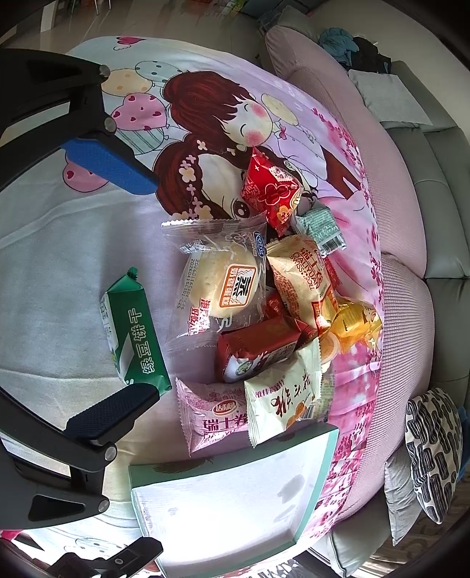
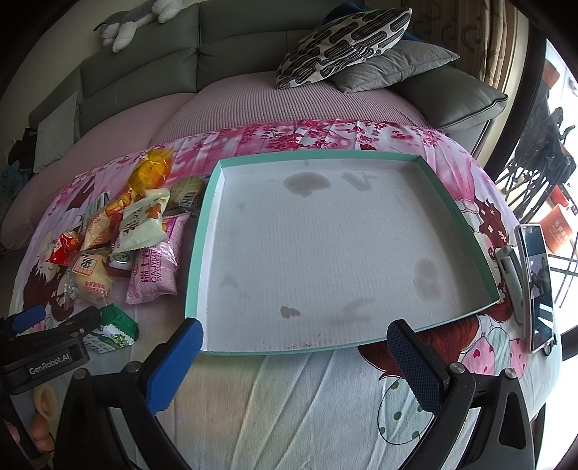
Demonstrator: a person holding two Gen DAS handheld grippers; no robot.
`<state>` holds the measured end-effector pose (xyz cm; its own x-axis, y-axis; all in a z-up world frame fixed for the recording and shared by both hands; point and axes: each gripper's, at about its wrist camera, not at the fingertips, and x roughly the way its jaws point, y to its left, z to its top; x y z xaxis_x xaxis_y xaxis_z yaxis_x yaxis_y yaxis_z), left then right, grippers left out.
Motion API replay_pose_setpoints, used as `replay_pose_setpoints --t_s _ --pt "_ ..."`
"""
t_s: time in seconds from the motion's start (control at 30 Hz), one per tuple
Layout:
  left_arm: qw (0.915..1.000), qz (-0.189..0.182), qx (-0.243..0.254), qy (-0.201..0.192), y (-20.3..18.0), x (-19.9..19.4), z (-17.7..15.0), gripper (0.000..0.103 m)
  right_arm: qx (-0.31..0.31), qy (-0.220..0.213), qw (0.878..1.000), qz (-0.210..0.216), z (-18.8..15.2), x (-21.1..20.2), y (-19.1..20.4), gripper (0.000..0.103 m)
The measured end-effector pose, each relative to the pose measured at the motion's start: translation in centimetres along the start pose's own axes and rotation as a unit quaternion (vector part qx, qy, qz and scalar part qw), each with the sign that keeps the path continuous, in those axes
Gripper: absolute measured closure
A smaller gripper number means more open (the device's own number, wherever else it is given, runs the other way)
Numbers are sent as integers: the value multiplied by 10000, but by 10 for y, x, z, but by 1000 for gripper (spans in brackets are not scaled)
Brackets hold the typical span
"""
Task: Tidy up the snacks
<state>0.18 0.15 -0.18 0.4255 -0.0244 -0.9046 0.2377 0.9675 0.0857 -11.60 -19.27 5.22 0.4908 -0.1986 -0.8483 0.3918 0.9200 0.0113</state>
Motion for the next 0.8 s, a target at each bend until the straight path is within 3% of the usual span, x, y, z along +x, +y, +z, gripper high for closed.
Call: replay_pose_setpoints --t_s 0.5,0.8 --pt "10000 -75 -40 -34 2 -4 0 0 2 -4 10000 -18 -1 2 4 0" --pt "9979 -118 -349 -535 22 -20 8 0 -104 -104 9999 -37 -6 1 11 0"
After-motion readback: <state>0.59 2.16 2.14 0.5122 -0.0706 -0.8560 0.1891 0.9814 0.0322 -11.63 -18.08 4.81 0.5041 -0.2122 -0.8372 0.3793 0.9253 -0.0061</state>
